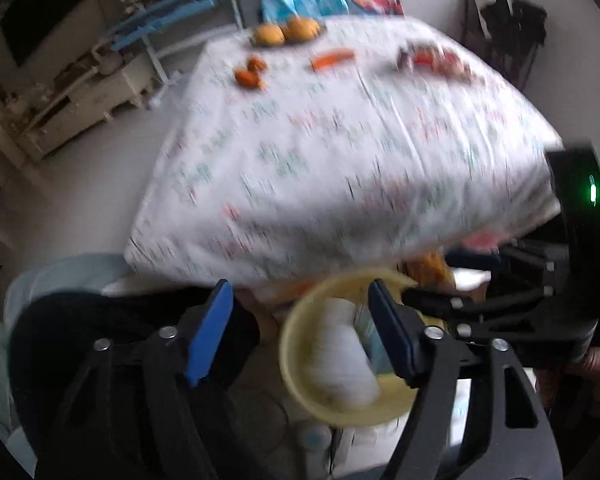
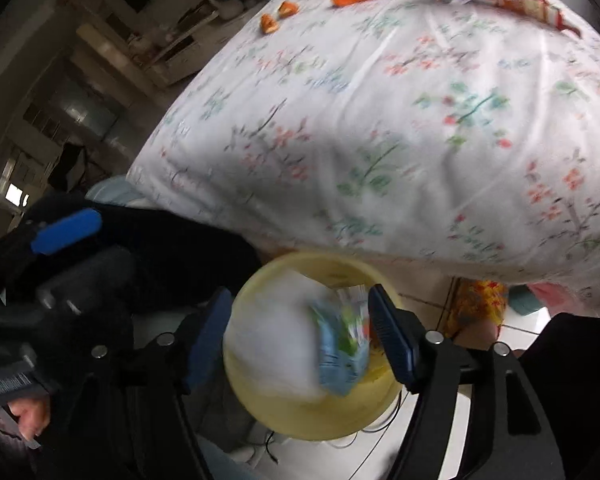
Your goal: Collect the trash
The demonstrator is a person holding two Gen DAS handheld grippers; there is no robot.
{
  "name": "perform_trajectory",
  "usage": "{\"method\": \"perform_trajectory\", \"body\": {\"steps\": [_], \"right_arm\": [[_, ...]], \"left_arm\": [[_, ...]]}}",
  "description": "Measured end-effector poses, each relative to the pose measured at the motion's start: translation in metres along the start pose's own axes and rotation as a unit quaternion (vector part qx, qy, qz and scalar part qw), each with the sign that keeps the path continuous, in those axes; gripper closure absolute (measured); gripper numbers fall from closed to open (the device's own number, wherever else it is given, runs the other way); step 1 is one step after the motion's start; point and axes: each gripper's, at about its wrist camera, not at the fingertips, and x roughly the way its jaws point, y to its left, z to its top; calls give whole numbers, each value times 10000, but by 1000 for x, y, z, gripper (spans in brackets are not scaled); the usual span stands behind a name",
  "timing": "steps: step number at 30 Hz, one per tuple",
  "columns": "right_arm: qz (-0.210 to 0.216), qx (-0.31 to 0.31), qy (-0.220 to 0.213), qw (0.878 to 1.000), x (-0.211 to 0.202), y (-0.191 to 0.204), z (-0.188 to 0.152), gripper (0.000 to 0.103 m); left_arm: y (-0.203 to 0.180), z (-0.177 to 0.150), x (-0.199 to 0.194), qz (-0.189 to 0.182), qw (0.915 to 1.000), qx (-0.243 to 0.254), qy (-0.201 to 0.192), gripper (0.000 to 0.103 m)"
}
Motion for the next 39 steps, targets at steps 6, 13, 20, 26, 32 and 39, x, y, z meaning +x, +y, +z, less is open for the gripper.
{"method": "perform_trajectory", "body": {"steps": [6, 13, 20, 26, 32, 39], "right_arm": [[-170, -198, -549, 9981, -13, 5, 6, 28], [-394, -589, -786, 9944, -12, 16, 8, 26], [-506, -777, -802, 9925, -8, 25, 4, 24], [-579, -843, -909, 9906, -11, 26, 3, 23], [-638, -912, -935, 9894, -12, 28, 2, 23], [-719, -1122, -1007, 9860, -13, 36, 0, 23]], "left_arm": [[25, 36, -21, 274, 9917, -558, -1129, 14], [50, 35, -3, 35, 9827, -1403, -1210, 9], [45, 31, 4, -69, 9841, -1328, -1178, 9], [45, 31, 7, -118, 9844, -1344, -1131, 9], [46, 31, 8, -149, 9844, -1361, -1108, 9], [45, 31, 10, -190, 9844, -1377, -1082, 9]]}}
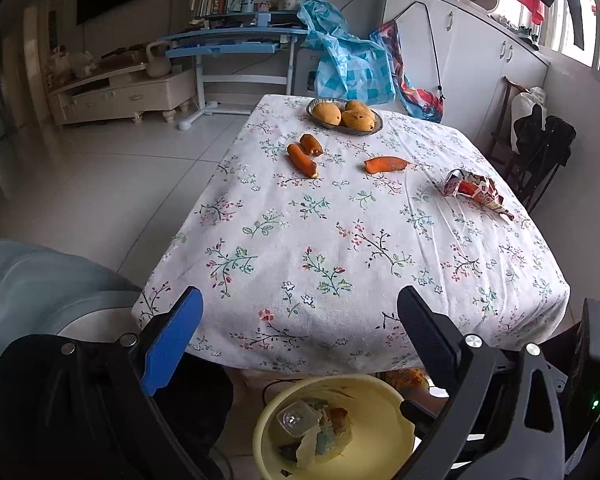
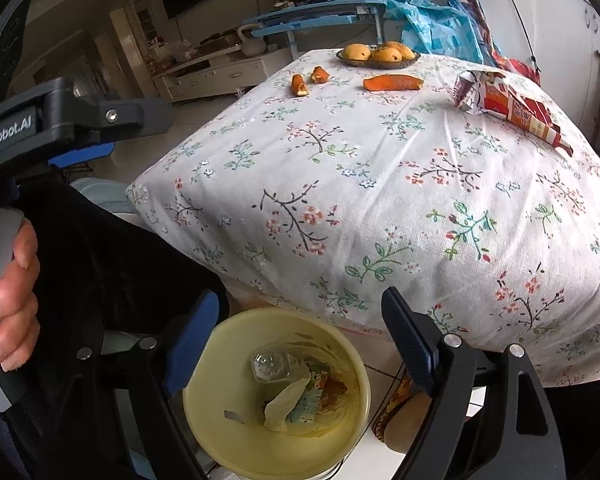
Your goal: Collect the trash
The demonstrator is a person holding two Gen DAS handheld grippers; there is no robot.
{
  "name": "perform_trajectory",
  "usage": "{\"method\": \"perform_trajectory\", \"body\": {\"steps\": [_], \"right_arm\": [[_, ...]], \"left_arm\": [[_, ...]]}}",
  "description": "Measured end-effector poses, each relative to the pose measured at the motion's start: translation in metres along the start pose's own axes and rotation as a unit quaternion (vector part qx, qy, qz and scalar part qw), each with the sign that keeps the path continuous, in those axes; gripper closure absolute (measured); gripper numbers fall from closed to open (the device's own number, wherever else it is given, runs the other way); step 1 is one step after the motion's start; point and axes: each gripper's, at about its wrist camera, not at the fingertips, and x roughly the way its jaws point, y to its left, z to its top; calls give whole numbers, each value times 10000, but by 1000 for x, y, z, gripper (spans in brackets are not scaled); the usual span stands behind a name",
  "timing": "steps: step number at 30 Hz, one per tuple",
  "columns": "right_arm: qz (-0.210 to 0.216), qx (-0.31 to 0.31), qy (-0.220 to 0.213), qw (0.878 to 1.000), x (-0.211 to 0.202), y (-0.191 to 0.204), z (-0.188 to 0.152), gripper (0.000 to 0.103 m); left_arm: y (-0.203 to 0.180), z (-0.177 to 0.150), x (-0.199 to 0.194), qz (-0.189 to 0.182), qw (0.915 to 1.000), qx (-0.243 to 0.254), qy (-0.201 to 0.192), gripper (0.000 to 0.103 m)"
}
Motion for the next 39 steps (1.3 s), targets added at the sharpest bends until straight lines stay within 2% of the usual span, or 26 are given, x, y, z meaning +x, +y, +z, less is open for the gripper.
{"method": "perform_trajectory", "body": {"steps": [39], "right_arm": [[-16, -217, -29, 9998, 3, 10, 0, 23]], "left_arm": [[-1, -2, 3, -44, 10000, -35, 51, 9]]}}
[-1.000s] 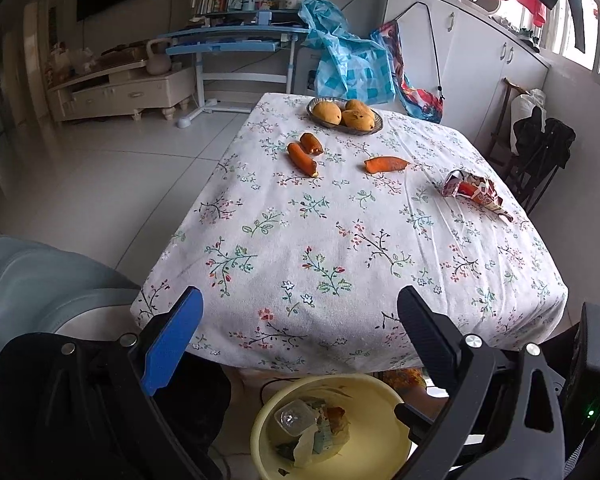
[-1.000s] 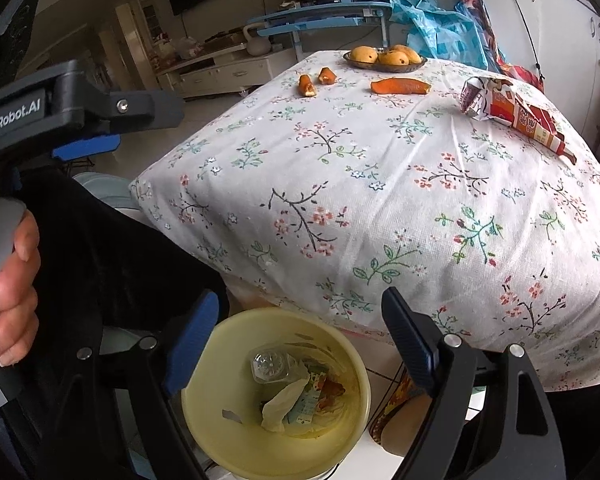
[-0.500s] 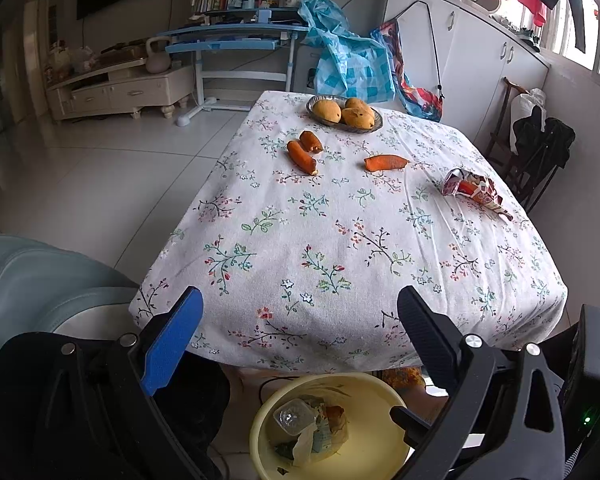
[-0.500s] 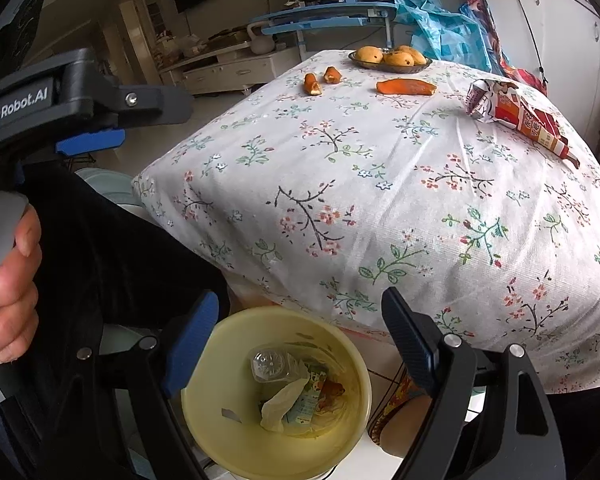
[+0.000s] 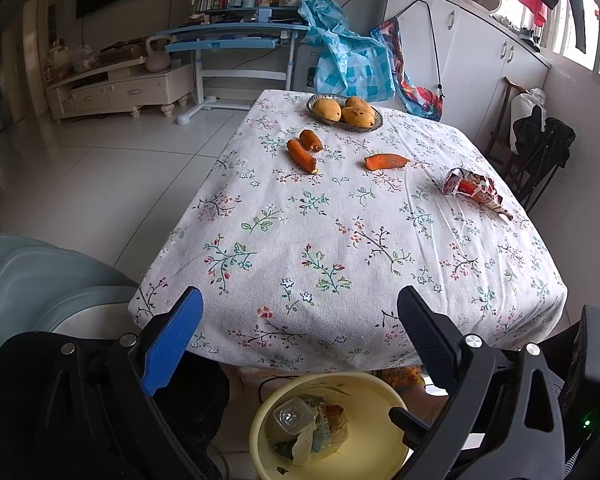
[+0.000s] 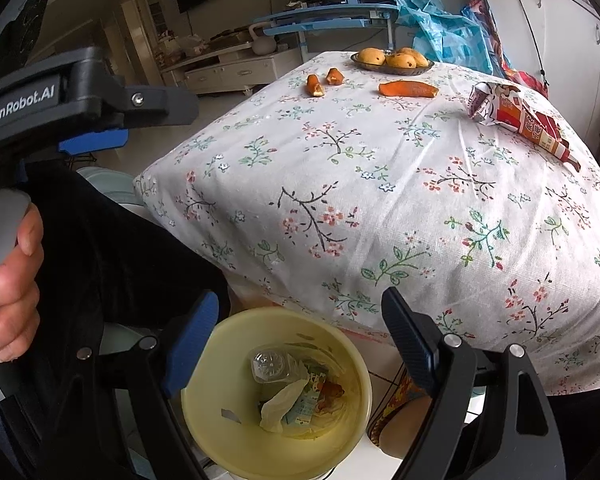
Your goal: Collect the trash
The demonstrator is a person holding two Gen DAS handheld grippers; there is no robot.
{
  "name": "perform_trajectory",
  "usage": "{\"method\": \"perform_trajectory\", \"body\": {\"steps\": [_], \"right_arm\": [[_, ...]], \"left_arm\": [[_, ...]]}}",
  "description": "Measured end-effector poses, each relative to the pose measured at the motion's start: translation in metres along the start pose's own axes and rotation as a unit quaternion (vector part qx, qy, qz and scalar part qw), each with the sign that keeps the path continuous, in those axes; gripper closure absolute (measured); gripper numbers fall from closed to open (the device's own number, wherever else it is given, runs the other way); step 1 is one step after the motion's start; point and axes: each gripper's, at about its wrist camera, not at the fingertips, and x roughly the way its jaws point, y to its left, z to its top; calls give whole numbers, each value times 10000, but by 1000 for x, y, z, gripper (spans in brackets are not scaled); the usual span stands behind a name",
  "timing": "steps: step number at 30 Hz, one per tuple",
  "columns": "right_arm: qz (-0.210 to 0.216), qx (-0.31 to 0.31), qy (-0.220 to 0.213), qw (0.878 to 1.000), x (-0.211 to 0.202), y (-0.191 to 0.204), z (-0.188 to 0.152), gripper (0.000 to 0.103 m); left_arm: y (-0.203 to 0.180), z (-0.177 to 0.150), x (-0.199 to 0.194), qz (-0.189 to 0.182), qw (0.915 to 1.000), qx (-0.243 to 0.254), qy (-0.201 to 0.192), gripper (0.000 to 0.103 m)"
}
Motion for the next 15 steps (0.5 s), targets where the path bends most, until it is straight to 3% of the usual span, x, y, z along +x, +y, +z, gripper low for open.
{"method": "perform_trajectory", "body": {"steps": [15], "right_arm": [[9, -59, -20, 10000, 0, 2, 1, 23]], "left_arm": [[2, 0, 0, -2, 10000, -8, 6, 9]]}}
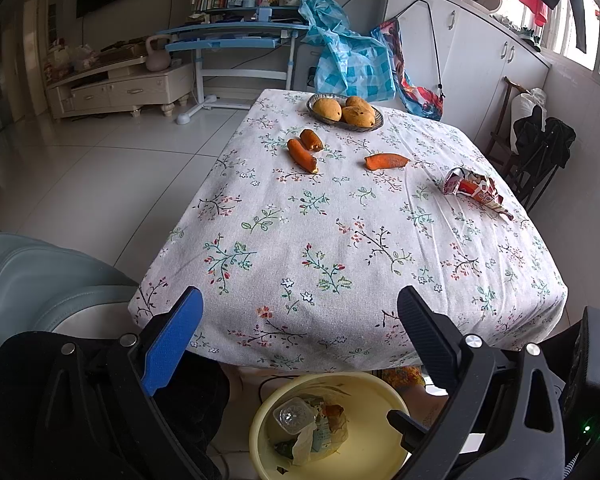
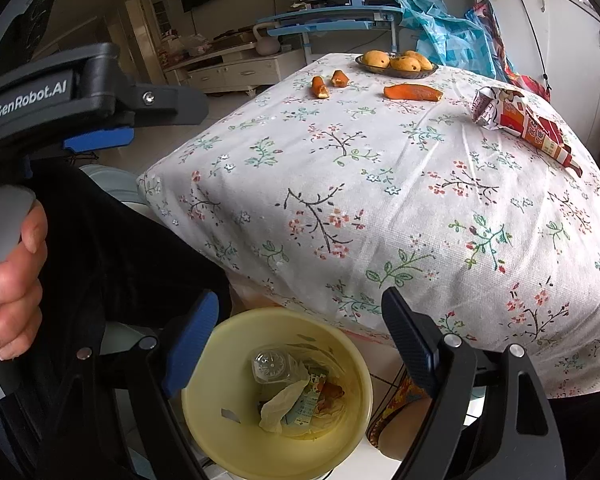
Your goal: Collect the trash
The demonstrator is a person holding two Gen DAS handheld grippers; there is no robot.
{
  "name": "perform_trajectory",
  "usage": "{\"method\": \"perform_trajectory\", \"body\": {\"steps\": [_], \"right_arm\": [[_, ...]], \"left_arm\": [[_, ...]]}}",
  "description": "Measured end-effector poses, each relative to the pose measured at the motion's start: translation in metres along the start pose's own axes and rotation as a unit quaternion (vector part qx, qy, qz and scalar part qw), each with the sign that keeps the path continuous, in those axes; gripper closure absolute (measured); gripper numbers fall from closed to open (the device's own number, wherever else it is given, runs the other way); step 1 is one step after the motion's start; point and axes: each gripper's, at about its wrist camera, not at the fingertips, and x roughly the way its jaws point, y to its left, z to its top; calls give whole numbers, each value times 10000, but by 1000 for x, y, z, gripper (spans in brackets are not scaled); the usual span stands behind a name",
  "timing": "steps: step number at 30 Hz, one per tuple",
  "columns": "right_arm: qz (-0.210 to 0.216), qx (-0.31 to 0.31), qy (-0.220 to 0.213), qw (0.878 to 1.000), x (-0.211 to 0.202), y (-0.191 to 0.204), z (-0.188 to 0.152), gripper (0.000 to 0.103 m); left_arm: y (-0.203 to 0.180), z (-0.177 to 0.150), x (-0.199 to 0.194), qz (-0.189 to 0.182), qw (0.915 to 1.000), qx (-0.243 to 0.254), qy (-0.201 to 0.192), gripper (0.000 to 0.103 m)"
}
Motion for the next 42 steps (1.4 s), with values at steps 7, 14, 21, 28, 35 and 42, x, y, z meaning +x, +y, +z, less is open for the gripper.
{"method": "perform_trajectory", "body": {"steps": [7, 14, 21, 28, 35, 42], "right_arm": [[1, -8, -5, 10000, 0, 1, 1, 23], [0, -9, -48, 10000, -2, 2, 3, 23], [11, -29, -74, 10000, -3, 2, 3, 23], [13, -55, -97, 9999, -4, 2, 5, 23], [26, -87, -99, 9999, -4, 4, 5, 23], [30, -105, -111, 9999, -4, 4, 5, 23]], "left_arm": [[0, 0, 0, -1, 10000, -1, -1, 9], [0, 0, 0, -3, 10000, -8, -1, 9], [0, 0, 1, -1, 10000, -26, -5, 9], [1, 0, 1, -3, 10000, -21, 4, 9], [0, 0, 1, 3, 10000, -23, 10, 9], [1, 1, 2, -6, 10000, -74, 19, 9]]}}
